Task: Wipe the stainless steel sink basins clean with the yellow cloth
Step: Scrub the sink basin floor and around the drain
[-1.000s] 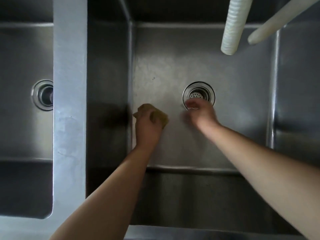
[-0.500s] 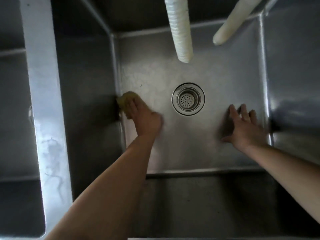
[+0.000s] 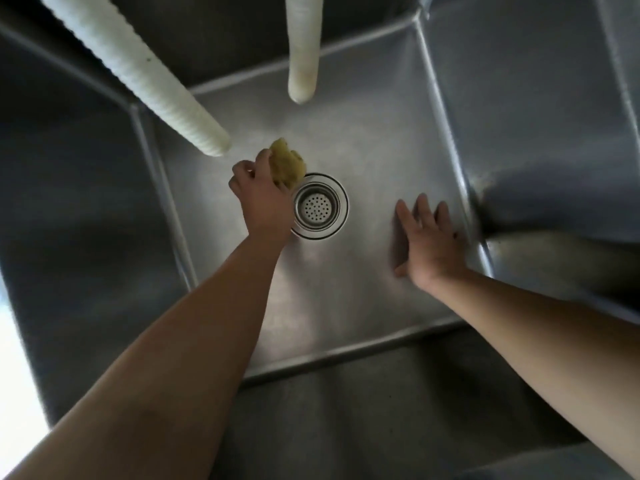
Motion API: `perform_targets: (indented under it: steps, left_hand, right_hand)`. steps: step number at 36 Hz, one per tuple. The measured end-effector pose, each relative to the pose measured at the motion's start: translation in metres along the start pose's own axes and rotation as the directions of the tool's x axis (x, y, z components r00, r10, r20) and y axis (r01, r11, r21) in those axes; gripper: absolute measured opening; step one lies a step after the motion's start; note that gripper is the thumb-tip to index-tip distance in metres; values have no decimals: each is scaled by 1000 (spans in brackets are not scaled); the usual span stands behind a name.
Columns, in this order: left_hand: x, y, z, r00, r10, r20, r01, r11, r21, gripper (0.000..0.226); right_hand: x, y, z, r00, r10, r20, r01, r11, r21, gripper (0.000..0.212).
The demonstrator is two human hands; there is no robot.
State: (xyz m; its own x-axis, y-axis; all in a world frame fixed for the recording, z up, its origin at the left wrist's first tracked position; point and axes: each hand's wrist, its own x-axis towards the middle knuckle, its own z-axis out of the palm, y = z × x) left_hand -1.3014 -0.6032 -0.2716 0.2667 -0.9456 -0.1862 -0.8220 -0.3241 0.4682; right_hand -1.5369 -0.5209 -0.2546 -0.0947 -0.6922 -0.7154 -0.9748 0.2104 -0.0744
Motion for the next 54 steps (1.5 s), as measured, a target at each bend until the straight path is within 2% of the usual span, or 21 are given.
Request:
perform_targets:
  steps: [2, 4, 6, 8, 10, 12, 15, 20, 26, 29, 31, 37, 42, 46, 49, 51, 52, 54]
  left_hand:
    - [6, 6, 5, 995, -101, -16, 102, 989, 104, 56]
    - [13, 15, 8, 995, -93, -32, 98, 972, 213, 56]
    - [18, 26, 11, 996, -89, 19, 83, 974, 210, 56]
    - [16, 36, 16, 995, -8, 97, -7, 987, 160, 53]
    - [8, 46, 22, 973, 154, 171, -178, 974, 138, 49]
    - [-7, 50, 30, 927, 289, 239, -311, 948, 59, 46]
    - [-30, 48, 40, 857, 412, 308, -419, 907, -47, 45]
    - [-56, 37, 46, 773, 525, 357, -539, 840, -69, 47]
    - [-59, 25, 45, 602, 659, 452, -750, 660, 36, 39]
    - [-67, 14, 42, 463, 762, 453, -864, 503, 37, 31]
    - [-75, 1, 43, 433, 785, 443, -884, 466, 40, 26]
    - [-88, -43, 35, 518, 768, 376, -845, 527, 86, 20]
    - [-54, -87, 0, 664, 695, 276, -747, 636, 193, 27]
    - [-37, -104, -30, 814, 533, 231, -578, 785, 224, 31]
    - [-42, -97, -34, 874, 428, 231, -471, 863, 182, 26]
    - [-50, -83, -35, 902, 345, 260, -382, 917, 112, 25]
    - [-54, -74, -38, 906, 285, 312, -326, 942, 84, 26]
    - [-66, -55, -44, 864, 188, 468, -220, 975, 14, 27]
  right_hand:
    - [1, 1, 1, 1000, -6, 3, 6, 1000, 10, 119]
    - [1, 2, 1, 1000, -11, 4, 10, 1000, 22, 118]
    - [1, 3, 2, 1000, -17, -3, 17, 1000, 24, 119]
    - [1, 3, 2, 1000, -20, -1, 20, 1000, 24, 120]
    - [1, 4, 2, 1000, -22, 1, 22, 999, 26, 120]
    - [0, 4, 1, 1000, -20, 0, 20, 999, 33, 120]
    - [1, 3, 2, 1000, -21, -7, 21, 999, 44, 120]
    - [1, 4, 2, 1000, -17, -15, 18, 998, 58, 119]
    - [3, 6, 4, 999, -26, -29, 28, 997, 69, 118]
    - [2, 6, 3, 999, -33, -24, 35, 998, 52, 120]
    - [1, 8, 2, 999, -37, -32, 38, 999, 30, 118]
    - [-1, 9, -3, 999, -49, -5, 49, 999, 21, 121]
    - [1, 15, -3, 996, -84, 16, 84, 996, -22, 114]
    - [3, 17, -9, 994, -110, 0, 110, 994, 1, 95]
    - [-8, 12, -12, 993, -119, -22, 118, 993, -19, 72]
    - [-21, 5, -13, 994, -105, -28, 106, 992, 64, 60]
    - [-31, 1, -16, 996, -86, 1, 85, 984, 158, 58]
    - [-54, -9, -20, 993, -63, 104, 21, 933, 360, 64]
